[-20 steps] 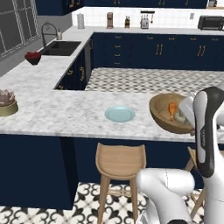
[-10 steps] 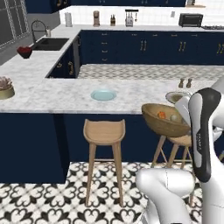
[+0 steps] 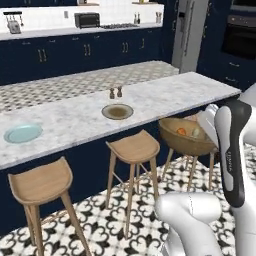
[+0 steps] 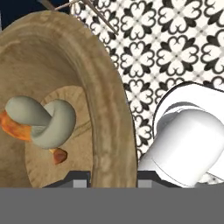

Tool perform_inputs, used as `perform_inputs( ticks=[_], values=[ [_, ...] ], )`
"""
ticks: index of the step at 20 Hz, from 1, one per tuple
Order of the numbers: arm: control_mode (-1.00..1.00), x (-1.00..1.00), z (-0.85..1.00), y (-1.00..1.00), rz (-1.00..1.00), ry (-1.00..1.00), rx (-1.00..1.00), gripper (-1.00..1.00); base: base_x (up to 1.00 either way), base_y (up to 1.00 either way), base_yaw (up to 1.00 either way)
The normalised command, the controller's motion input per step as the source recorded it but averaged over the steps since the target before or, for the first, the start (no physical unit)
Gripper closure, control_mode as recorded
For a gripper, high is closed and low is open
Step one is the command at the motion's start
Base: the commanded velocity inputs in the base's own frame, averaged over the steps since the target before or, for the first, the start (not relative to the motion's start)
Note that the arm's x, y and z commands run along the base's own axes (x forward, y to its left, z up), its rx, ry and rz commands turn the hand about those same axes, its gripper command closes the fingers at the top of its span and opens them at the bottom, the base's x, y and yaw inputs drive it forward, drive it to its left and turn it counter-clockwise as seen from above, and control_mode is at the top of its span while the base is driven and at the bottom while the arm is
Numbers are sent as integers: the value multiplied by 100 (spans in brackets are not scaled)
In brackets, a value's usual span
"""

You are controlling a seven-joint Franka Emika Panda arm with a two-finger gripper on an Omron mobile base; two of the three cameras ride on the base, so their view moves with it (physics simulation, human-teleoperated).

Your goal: Pick the chicken drumstick and mushroom from their plates and place them in the bowl. Then put the bowl in the fridge.

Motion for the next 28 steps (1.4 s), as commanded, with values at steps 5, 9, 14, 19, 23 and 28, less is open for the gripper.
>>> perform_inputs(
  ticks=[5,9,14,19,23,28],
  values=[
    [100,0,0,0,0,0,0,100,0,-2,-82],
    [100,0,0,0,0,0,0,100,0,-1,-84],
    [100,0,0,0,0,0,0,100,20,-7,-64],
    [100,0,0,0,0,0,0,100,86,-3,-35],
    [100,0,0,0,0,0,0,100,100,-20,-16],
    [100,0,0,0,0,0,0,100,100,-21,-11]
  ],
)
